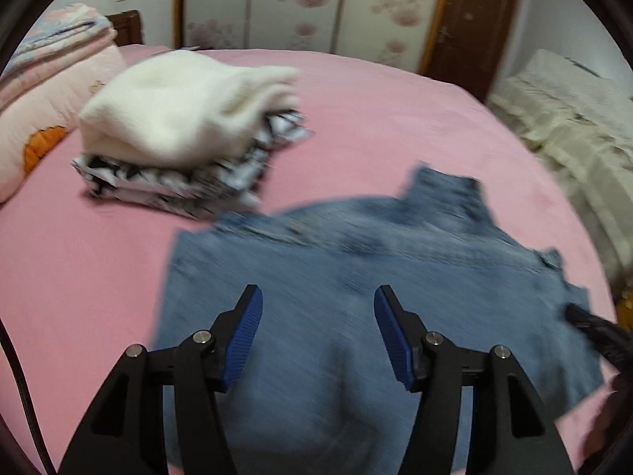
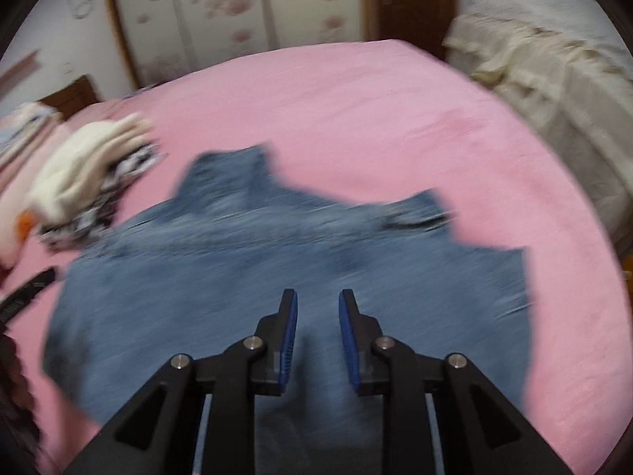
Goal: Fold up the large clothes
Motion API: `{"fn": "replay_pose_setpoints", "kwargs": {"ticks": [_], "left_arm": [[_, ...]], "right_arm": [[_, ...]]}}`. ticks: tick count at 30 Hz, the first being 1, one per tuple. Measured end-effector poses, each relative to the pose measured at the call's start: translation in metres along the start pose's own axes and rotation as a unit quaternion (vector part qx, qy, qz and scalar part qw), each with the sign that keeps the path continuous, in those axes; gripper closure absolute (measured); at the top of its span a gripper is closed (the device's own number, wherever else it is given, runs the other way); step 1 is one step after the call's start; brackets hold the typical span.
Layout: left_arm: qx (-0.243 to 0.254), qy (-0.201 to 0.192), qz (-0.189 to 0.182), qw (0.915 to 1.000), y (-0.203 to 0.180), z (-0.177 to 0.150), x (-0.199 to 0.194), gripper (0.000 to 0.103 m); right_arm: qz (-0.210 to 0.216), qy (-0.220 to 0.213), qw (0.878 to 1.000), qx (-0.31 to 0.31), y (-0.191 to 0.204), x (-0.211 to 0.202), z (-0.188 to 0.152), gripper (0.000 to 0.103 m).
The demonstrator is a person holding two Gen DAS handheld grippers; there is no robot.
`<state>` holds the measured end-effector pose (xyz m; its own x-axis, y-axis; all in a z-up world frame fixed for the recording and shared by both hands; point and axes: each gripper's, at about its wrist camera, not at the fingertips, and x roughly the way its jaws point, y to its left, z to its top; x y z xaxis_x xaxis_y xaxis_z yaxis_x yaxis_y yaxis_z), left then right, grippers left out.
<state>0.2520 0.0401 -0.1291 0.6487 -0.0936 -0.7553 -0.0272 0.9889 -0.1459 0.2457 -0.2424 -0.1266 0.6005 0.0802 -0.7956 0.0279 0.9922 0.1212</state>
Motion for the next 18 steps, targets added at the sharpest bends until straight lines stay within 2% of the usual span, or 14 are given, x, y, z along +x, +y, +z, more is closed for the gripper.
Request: {"fn": "replay_pose_setpoints", "kwargs": {"ticks": [2,4,6,8,10,11,12,13,14,17,18], "left_arm": [[0.001,0.0,-0.01,1.0,-0.019,-0.017,-0.004,0.046],[0.006,0.003,-0.003,1.0,-0.029,-0.031,0.005,0.046],[0.011,0.016,0.023,0.9995,-0.028,-0.045,0.022,0.046],[0.017,0.04,0.051,0.9978,-0.02,-0.056,0.037,0.044],[0.013,0.031,0.031,0.9989,-0.001,-0.061,0.038,0.044],[0.014,0.026,0.039,0.9988,0.007,-0.061,0.037,0.044],[0.017,0.024,0.064,0.9975,0.02,-0.061,0.035,0.04],[0.012,0.023,0.071,0.9971,0.032,-0.061,0.034,0.04],[0.003,0.025,0.083,0.9962,0.044,-0.061,0.034,0.04],[-0.03,0.024,0.081,0.996,0.084,-0.062,0.028,0.041],[-0.031,0.025,0.088,0.9953,0.091,-0.064,0.027,0.041]], "right_arm": [[0.033,-0.002,0.999,-0.013,0.027,0.0,-0.013,0.082],[0.044,-0.003,0.998,-0.038,0.05,0.007,-0.027,0.081],[0.031,0.005,0.998,-0.062,0.065,0.019,-0.041,0.082],[0.006,0.018,0.997,-0.075,0.06,0.034,-0.053,0.082],[-0.016,0.011,0.997,-0.072,0.037,0.038,-0.061,0.085],[-0.025,0.004,0.997,-0.066,0.024,0.035,-0.064,0.085],[-0.043,0.001,0.997,-0.058,0.009,0.033,-0.065,0.085],[-0.074,-0.001,0.996,-0.047,-0.013,0.029,-0.067,0.086],[-0.085,-0.002,0.996,-0.037,-0.029,0.025,-0.069,0.087],[-0.134,0.0,0.991,0.005,-0.085,0.013,-0.076,0.088],[-0.142,-0.002,0.99,0.015,-0.101,0.008,-0.079,0.094]]}}
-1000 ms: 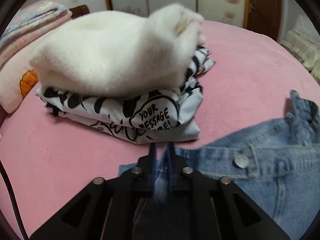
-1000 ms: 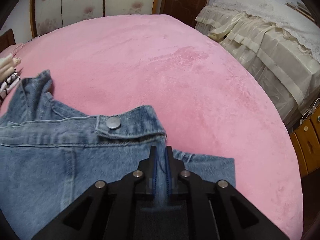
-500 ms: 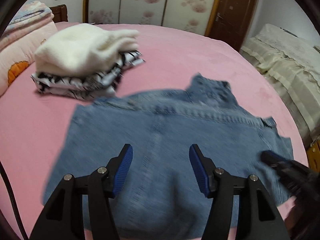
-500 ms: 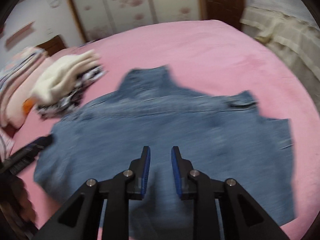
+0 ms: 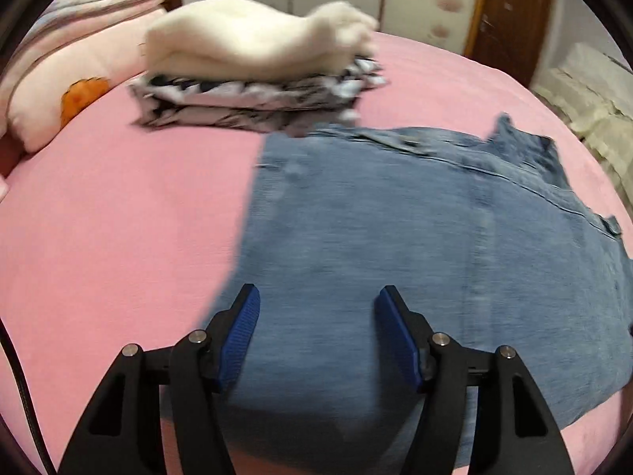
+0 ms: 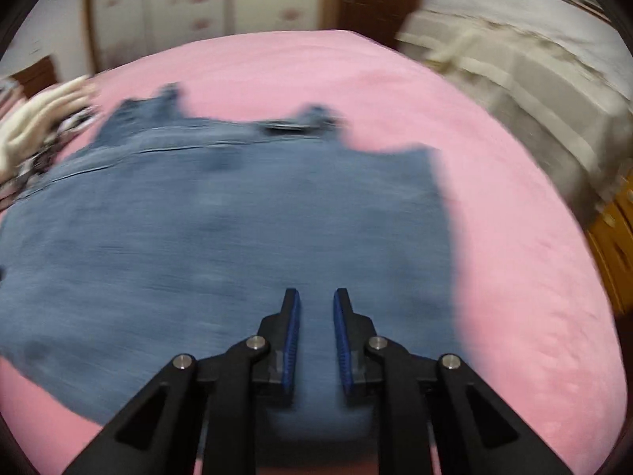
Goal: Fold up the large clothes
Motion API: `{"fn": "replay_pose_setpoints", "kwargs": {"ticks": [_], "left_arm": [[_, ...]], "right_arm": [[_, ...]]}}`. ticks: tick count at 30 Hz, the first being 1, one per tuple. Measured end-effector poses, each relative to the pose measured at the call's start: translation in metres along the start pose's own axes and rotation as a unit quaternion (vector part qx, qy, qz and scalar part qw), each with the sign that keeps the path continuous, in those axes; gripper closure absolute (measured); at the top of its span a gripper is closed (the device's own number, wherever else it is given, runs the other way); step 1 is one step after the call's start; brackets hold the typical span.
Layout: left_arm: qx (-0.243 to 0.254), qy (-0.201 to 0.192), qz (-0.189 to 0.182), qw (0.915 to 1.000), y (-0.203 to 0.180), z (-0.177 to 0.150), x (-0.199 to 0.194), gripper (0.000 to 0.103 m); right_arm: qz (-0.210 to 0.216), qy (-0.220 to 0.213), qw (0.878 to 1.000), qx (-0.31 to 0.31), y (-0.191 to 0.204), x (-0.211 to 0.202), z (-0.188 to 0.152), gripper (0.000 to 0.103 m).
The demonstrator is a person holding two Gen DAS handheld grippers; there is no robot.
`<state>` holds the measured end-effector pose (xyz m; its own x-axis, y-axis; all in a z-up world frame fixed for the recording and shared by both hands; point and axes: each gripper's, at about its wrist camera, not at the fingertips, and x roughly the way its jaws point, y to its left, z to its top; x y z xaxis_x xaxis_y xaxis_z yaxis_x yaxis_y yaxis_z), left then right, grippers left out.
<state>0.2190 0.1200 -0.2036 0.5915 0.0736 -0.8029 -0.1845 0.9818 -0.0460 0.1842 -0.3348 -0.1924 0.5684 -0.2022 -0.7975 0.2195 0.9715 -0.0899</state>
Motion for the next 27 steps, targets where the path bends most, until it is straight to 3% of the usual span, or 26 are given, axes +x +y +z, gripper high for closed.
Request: {"fn": "replay_pose_setpoints", "kwargs": {"ticks": [3,4,8,16,23,27], "left_arm": [[-0.005,-0.001,0.023,0.9997,0.011,-0.003,-0.001,0.039],[-0.01,0.005,0.032,0.9994,0.017,-0.003,0.003,0.033],[-0.076,0.026,-0.008,0.9968,0.044,-0.002,0.008,0.031],[-0.063,0.034,0.017,0.9973,0.04,0.0,-0.003,0.031],[-0.06,0.026,0.005,0.9978,0.035,0.018,-0.051,0.031],[-0.049,0.02,0.005,0.9986,0.027,0.026,-0.092,0.031]], "right_arm": [[-0.01,-0.003,1.0,0.014,-0.028,-0.004,-0.006,0.101],[-0.007,-0.004,1.0,0.016,-0.031,-0.005,-0.008,0.101],[-0.027,-0.007,1.0,0.006,-0.019,-0.002,-0.012,0.1],[-0.015,0.011,0.999,0.03,-0.023,-0.008,-0.008,0.096],[0.015,0.035,0.998,0.056,-0.02,-0.034,0.001,0.095],[0.027,0.035,0.997,0.062,-0.01,-0.062,0.008,0.087]]}}
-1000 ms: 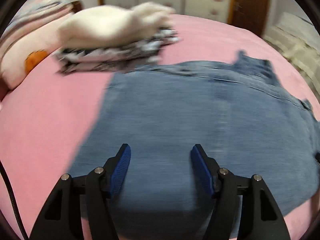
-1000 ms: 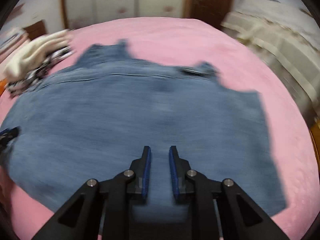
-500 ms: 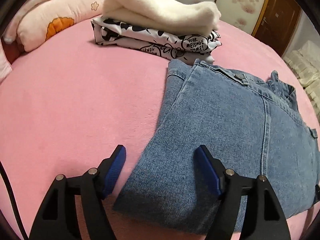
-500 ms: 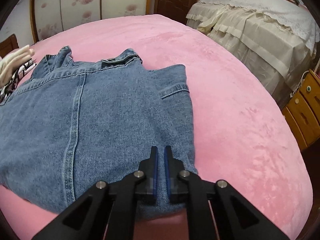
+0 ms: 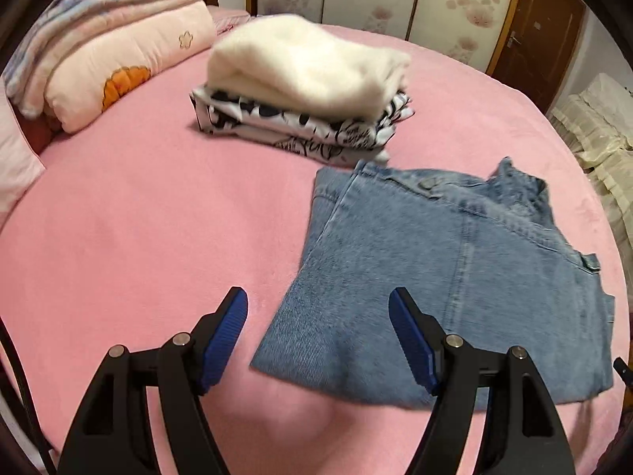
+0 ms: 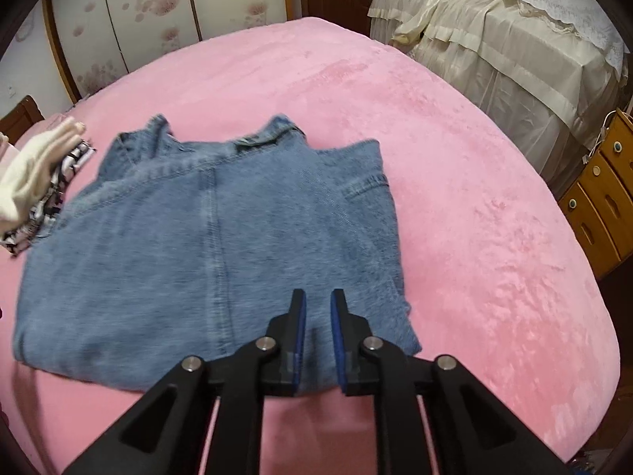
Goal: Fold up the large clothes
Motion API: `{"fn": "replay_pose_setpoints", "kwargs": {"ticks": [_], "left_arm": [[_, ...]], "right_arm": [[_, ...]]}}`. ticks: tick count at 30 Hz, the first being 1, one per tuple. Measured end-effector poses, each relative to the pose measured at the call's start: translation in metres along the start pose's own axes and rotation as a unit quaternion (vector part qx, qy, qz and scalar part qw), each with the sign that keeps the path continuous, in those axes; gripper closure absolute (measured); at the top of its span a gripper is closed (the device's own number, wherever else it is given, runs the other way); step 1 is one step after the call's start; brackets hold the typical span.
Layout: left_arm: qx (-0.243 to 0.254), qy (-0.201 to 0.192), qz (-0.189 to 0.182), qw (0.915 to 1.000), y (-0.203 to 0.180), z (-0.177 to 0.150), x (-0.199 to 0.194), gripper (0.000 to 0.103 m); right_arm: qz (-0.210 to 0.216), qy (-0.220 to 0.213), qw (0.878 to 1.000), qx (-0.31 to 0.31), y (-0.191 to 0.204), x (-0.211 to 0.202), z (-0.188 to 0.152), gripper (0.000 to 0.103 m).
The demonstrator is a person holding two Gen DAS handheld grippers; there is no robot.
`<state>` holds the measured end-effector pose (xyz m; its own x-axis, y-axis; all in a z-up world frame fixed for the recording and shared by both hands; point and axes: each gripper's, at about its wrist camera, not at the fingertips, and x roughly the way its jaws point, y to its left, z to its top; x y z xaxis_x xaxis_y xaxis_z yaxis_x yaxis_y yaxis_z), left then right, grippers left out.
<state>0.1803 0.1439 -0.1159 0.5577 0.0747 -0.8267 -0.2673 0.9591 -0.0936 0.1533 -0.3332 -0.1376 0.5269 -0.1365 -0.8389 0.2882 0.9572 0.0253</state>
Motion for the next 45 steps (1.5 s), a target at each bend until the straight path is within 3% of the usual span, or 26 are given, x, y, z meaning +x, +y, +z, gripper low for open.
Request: {"fn": "replay_pose_setpoints", "kwargs": {"ticks": [6,13,19,23,28,33,40,45], "left_arm": [[0.022,-0.011,0.005,0.9997,-0.015,0.001,-0.051,0.03],[0.027,0.0,-0.022,0.9994,-0.025,-0.01,-0.085,0.03],[0.033,0.005,-0.045,0.9984,-0.035,-0.028,-0.094,0.03],[0.024,0.024,-0.07,0.997,-0.037,-0.041,-0.082,0.03],[0.005,0.037,-0.117,0.9924,-0.037,-0.062,-0.054,0.03],[-0.016,0.068,-0.15,0.9863,-0.038,-0.083,-0.009,0.03],[-0.07,0.082,-0.185,0.9768,-0.032,-0.09,0.054,0.031],[-0.101,0.051,-0.215,0.9701,-0.03,-0.076,0.08,0.03]], "right_arm": [[0.023,-0.016,0.999,-0.018,0.029,-0.049,0.004,0.073],[0.076,-0.051,0.995,-0.049,0.065,-0.11,0.001,0.047],[0.108,-0.109,0.987,-0.047,0.085,-0.145,-0.012,0.046],[0.105,-0.163,0.98,-0.054,0.095,-0.156,-0.025,0.046],[0.16,-0.129,0.975,-0.086,0.109,-0.132,-0.04,0.046],[0.113,-0.133,0.98,-0.095,0.126,-0.1,-0.055,0.046],[0.082,-0.093,0.988,-0.094,0.143,-0.032,-0.065,0.046],[0.08,-0.077,0.99,-0.091,0.15,0.001,-0.061,0.046]]}}
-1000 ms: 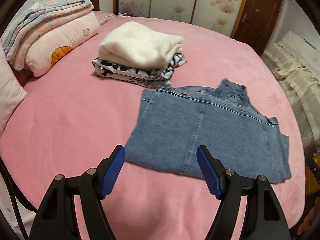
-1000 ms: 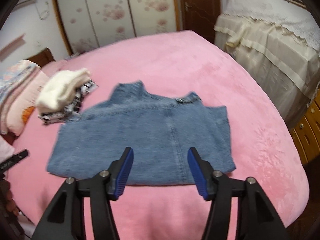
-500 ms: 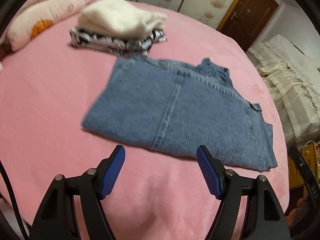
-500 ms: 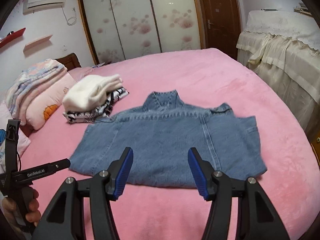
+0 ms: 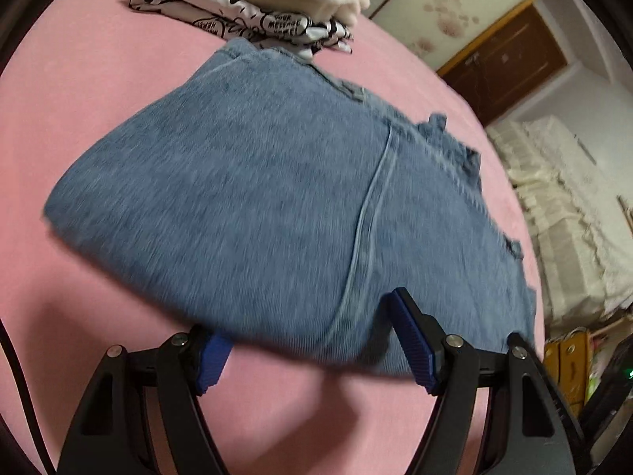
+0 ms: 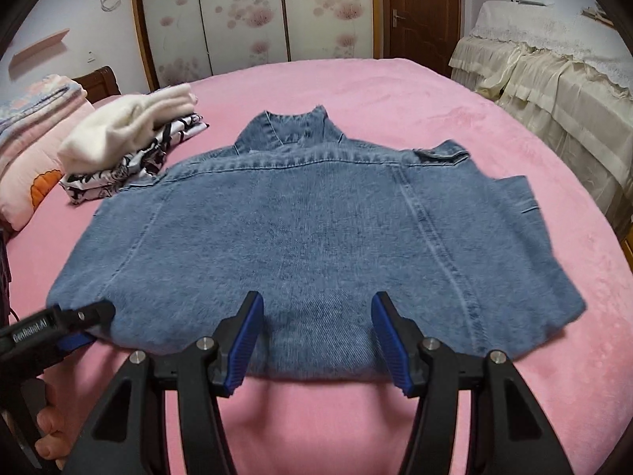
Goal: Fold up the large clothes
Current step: 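Grasp a side of the folded jacket with the left tool and fold it over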
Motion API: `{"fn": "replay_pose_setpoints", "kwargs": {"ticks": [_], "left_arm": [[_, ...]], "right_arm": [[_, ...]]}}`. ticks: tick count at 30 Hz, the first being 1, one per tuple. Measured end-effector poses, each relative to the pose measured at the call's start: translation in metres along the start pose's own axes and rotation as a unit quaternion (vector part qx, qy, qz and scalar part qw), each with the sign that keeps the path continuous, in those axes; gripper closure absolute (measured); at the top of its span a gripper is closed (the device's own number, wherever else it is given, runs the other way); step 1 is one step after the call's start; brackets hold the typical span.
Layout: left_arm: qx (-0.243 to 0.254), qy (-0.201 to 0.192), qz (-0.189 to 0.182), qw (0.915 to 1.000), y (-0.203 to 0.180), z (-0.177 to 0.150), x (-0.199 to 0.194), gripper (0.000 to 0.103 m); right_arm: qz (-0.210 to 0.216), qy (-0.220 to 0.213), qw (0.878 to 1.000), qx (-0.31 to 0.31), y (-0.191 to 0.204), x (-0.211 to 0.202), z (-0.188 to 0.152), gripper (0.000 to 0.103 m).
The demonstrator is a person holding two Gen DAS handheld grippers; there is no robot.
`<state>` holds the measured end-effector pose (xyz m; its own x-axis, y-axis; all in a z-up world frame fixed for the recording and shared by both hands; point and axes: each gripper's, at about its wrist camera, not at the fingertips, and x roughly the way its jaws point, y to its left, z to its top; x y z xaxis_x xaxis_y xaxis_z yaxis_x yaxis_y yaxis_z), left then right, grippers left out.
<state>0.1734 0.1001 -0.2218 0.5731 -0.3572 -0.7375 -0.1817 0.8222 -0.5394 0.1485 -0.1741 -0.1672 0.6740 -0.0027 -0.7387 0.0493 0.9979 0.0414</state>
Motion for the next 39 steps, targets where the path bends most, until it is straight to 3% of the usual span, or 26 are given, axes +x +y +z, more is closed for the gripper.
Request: {"fn": "replay_pose_setpoints", "kwargs": {"ticks": [8,11,13,14,16,19,23,33,39], "left_arm": [[-0.01,-0.039,-0.002,0.9992,-0.004,0.025,0.023,0.031],[-0.017,-0.057,0.015,0.9981,-0.006,0.031,0.022,0.047],[-0.026,-0.065,0.022,0.9973,-0.006,0.034,0.019,0.064],[-0.026,-0.069,0.028,0.9969,-0.006,0.035,0.017,0.067],[-0.009,-0.077,0.041,0.9961,-0.011,0.036,0.012,0.08],[0.033,-0.099,0.066,0.9924,-0.027,0.036,0.0,0.089],[0.074,-0.129,0.083,0.9853,-0.054,0.037,-0.014,0.091],[0.213,-0.201,0.068,0.9538,-0.154,0.028,-0.049,0.093],[0.311,-0.193,0.038,0.9298,-0.223,0.01,-0.044,0.093]], "right_arm": [[-0.001,-0.002,1.0,-0.012,0.011,0.028,0.009,0.046],[0.002,0.0,1.0,-0.008,0.012,0.035,0.014,0.047],[0.002,0.007,1.0,-0.007,0.012,0.04,0.019,0.056],[0.002,0.01,1.0,-0.008,0.013,0.043,0.021,0.059],[-0.001,0.016,1.0,-0.012,0.015,0.048,0.024,0.072],[0.0,0.023,1.0,-0.017,0.02,0.054,0.03,0.085],[0.001,0.047,0.998,-0.037,0.029,0.069,0.033,0.094],[0.044,0.067,0.996,-0.029,0.015,0.076,0.027,0.095],[0.085,0.075,0.994,0.003,-0.004,0.063,0.02,0.096]]}}
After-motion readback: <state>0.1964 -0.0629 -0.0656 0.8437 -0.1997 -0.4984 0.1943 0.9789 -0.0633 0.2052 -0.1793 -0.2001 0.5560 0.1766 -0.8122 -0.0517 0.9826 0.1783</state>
